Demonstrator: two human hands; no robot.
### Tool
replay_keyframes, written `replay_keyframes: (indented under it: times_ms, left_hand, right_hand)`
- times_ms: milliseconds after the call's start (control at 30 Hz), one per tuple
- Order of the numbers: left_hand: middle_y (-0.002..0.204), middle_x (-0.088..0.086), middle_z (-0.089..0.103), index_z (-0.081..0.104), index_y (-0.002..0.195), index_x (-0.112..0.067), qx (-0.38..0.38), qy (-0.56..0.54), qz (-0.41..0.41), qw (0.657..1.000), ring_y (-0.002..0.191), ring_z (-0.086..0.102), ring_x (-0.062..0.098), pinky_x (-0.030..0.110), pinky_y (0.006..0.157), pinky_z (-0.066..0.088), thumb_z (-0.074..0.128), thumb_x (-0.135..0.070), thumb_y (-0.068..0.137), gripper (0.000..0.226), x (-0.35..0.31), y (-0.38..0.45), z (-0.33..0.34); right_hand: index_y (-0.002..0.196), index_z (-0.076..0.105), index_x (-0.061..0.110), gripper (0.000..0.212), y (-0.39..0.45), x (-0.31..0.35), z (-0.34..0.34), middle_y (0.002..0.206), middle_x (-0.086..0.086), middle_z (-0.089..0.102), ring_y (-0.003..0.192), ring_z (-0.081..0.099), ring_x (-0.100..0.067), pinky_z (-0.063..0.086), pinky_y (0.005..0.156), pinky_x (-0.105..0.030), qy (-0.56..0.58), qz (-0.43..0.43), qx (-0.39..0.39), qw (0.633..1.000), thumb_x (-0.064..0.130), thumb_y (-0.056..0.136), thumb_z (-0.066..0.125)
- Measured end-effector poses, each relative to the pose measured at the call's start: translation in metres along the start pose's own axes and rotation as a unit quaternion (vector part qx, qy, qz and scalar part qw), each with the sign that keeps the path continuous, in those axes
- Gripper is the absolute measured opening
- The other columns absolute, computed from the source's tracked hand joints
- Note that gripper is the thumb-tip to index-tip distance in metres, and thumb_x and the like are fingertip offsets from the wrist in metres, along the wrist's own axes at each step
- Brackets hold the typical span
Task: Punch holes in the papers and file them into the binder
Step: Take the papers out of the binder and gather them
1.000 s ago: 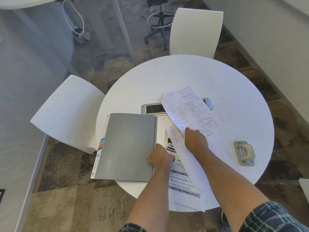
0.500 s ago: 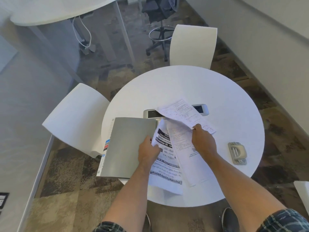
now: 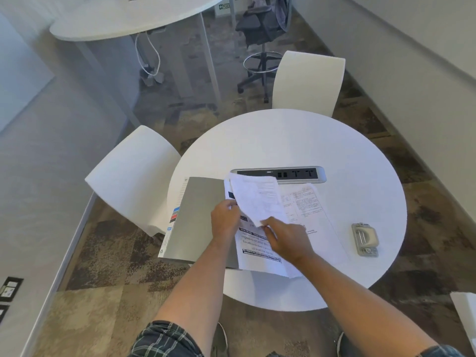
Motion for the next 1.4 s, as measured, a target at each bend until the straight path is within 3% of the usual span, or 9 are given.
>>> replay_keyframes:
  times_ms: [133,333,467,567,700,800,1000,1167,1400]
  left_hand:
    - [0.079,-0.013,0.063,0.07,0.086,-0.017,-0.012,-0.052,-0.011,0.999,0.073,0.056,0.001,0.023,0.071,0.043,0.065,-0.049,0.093,0.033,0.006,0.005,-0.004]
    - [0.105,-0.002,0.074,0.075,0.105,-0.016,-0.01,-0.004,0.015,1.0,0.094,0.067,0.017,0.026,0.075,0.048,0.071,-0.015,0.084,0.022,0.015,0.015,-0.015]
    - [0.107,0.012,0.075,0.074,0.094,-0.016,0.06,-0.119,-0.016,0.991,0.086,0.071,0.027,0.044,0.082,0.058,0.07,0.002,0.077,0.025,0.023,0.019,-0.023]
    - [0.106,0.016,0.072,0.071,0.092,-0.012,0.113,-0.177,-0.047,0.977,0.088,0.068,0.03,0.053,0.091,0.055,0.075,-0.002,0.059,0.035,0.031,0.021,-0.032]
    - [0.112,0.022,0.073,0.068,0.098,-0.013,0.141,-0.218,-0.074,0.963,0.09,0.069,0.03,0.053,0.094,0.053,0.074,0.006,0.069,0.035,0.04,0.023,-0.046]
    - [0.105,0.018,0.074,0.063,0.109,-0.016,0.185,-0.272,-0.105,0.938,0.084,0.071,0.031,0.047,0.082,0.058,0.068,0.009,0.079,0.039,0.042,0.018,-0.049]
    - [0.118,0.019,0.073,0.056,0.132,-0.012,0.231,-0.297,-0.133,0.917,0.102,0.072,0.039,0.055,0.089,0.058,0.078,-0.001,0.071,0.066,0.052,0.005,-0.034]
    - [0.129,0.017,0.068,0.061,0.135,-0.005,0.317,-0.231,-0.101,0.914,0.121,0.064,0.036,0.056,0.105,0.048,0.082,-0.01,0.078,0.061,0.05,-0.012,-0.008]
    - [0.118,0.017,0.073,0.068,0.123,0.001,0.218,-0.149,-0.101,0.959,0.094,0.074,0.025,0.032,0.079,0.062,0.078,0.008,0.079,0.046,0.073,-0.003,-0.012]
  right_hand:
    - [0.096,0.071,0.019,0.022,-0.015,0.017,0.017,0.078,0.004,0.075,0.044,0.06,-0.028,0.045,0.034,-0.03,0.015,-0.083,0.039,0.996,0.03,0.094,0.052]
    - [0.122,0.061,0.022,0.022,-0.034,0.03,0.036,0.104,0.006,0.074,0.059,0.062,-0.027,0.053,0.046,-0.033,0.038,-0.207,0.155,0.965,0.027,0.101,0.06]
    - [0.133,0.061,0.032,0.054,-0.029,0.016,0.018,0.119,0.019,0.071,0.091,0.069,-0.011,0.057,0.083,-0.03,0.147,0.004,0.255,0.956,0.066,0.098,0.04]
    - [0.123,0.06,0.033,0.04,-0.03,-0.012,0.008,0.095,0.025,0.065,0.078,0.063,-0.001,0.055,0.08,-0.033,0.172,0.243,0.137,0.945,0.062,0.097,0.046]
    - [0.144,0.046,0.02,0.065,-0.04,-0.047,0.021,0.141,0.002,0.056,0.115,0.061,-0.02,0.05,0.099,-0.041,0.304,0.51,0.076,0.801,0.054,0.093,0.067]
    - [0.146,0.049,0.014,0.084,-0.041,-0.044,0.03,0.138,-0.003,0.062,0.119,0.064,-0.024,0.053,0.098,-0.041,0.422,0.537,0.143,0.716,0.066,0.084,0.07]
    - [0.12,0.074,0.015,0.039,-0.031,-0.029,0.014,0.113,-0.007,0.079,0.102,0.076,-0.029,0.06,0.088,-0.048,0.562,0.475,0.08,0.673,0.027,0.084,0.082]
    - [0.122,0.071,0.017,0.039,-0.032,-0.032,0.01,0.112,-0.006,0.078,0.099,0.077,-0.029,0.062,0.082,-0.046,0.542,0.464,0.069,0.697,0.021,0.085,0.082]
    - [0.1,0.068,0.017,0.025,-0.053,-0.056,0.016,0.099,-0.006,0.076,0.088,0.073,-0.027,0.061,0.077,-0.048,0.286,0.489,0.129,0.814,0.033,0.106,0.049]
Point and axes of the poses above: each hand's wrist, its own y-axis towards the middle knuckle, its own z-axis out of the palm, x = y × z, the point moved 4 cm from there along y, towards the middle knuckle
